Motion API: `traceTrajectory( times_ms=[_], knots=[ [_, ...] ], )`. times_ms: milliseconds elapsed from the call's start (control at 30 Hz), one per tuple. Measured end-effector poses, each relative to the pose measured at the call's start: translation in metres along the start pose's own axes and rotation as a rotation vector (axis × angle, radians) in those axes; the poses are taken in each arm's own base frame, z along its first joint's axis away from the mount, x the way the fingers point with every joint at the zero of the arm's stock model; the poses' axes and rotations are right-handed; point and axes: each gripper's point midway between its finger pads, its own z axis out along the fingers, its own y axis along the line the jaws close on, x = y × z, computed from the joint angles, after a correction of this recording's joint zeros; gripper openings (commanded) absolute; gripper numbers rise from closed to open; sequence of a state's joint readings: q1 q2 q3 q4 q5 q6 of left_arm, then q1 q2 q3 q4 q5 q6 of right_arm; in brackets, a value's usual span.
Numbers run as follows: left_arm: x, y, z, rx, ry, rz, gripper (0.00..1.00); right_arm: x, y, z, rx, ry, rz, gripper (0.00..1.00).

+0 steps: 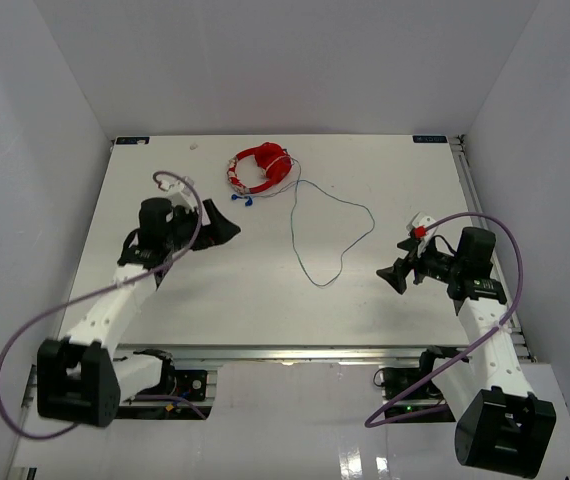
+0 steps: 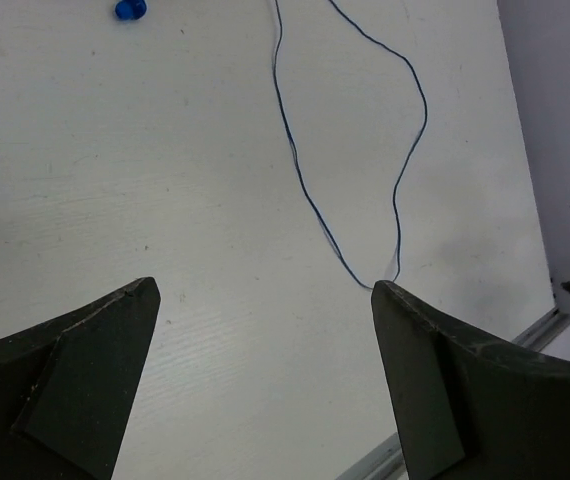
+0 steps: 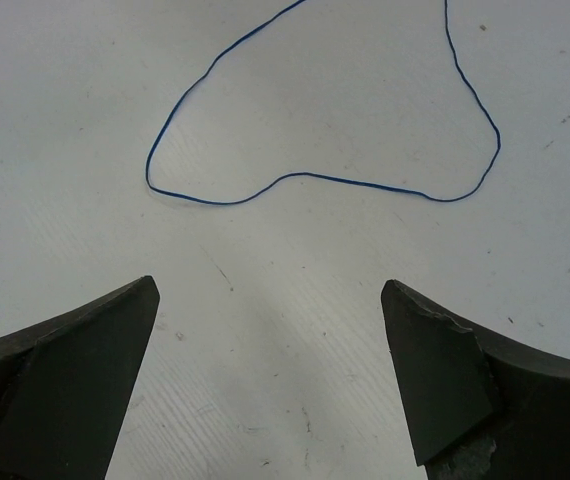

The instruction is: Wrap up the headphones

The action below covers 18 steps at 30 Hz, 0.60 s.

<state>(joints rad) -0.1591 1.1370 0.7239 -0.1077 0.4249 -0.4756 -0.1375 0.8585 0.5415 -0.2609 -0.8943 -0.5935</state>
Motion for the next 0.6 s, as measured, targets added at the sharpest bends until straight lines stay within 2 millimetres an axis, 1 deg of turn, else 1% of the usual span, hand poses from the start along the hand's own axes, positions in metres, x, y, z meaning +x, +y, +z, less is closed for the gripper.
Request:
traceTrajectory(
  times_ms=[67, 167, 233, 267, 333, 433, 500, 533, 600],
  knots=[
    [-0.017, 0.009, 0.027, -0.069, 0.054, -0.1, 0.93, 0.0, -0.001, 0.0, 0.002, 0.001, -0.015, 0.94],
    [-0.052, 0.026, 0.076, -0.173, 0.083, -0.207, 0.88, -0.001, -0.001, -0.001, 0.005, -0.002, -0.028, 0.94],
    [-0.068, 0.041, 0.107, -0.225, 0.087, -0.253, 0.87, -0.003, 0.0, -0.002, 0.006, -0.006, -0.037, 0.94],
    [-0.072, 0.05, 0.121, -0.255, 0.093, -0.271, 0.87, -0.004, 0.0, -0.002, 0.007, -0.009, -0.042, 0.94],
    [-0.073, 0.071, 0.148, -0.32, 0.112, -0.293, 0.87, -0.006, 0.001, -0.003, 0.008, -0.014, -0.054, 0.95],
    [-0.067, 0.105, 0.182, -0.431, 0.147, -0.303, 0.86, -0.009, 0.002, -0.004, 0.007, -0.023, -0.07, 0.95],
    [-0.065, 0.124, 0.203, -0.477, 0.154, -0.289, 0.86, -0.011, 0.003, -0.005, 0.006, -0.029, -0.079, 0.96],
    [-0.064, 0.132, 0.211, -0.494, 0.159, -0.277, 0.85, -0.012, 0.004, -0.006, 0.005, -0.033, -0.083, 0.96],
    [-0.072, 0.137, 0.226, -0.498, 0.145, -0.244, 0.85, -0.014, 0.005, -0.006, 0.001, -0.04, -0.09, 0.96]
  ],
)
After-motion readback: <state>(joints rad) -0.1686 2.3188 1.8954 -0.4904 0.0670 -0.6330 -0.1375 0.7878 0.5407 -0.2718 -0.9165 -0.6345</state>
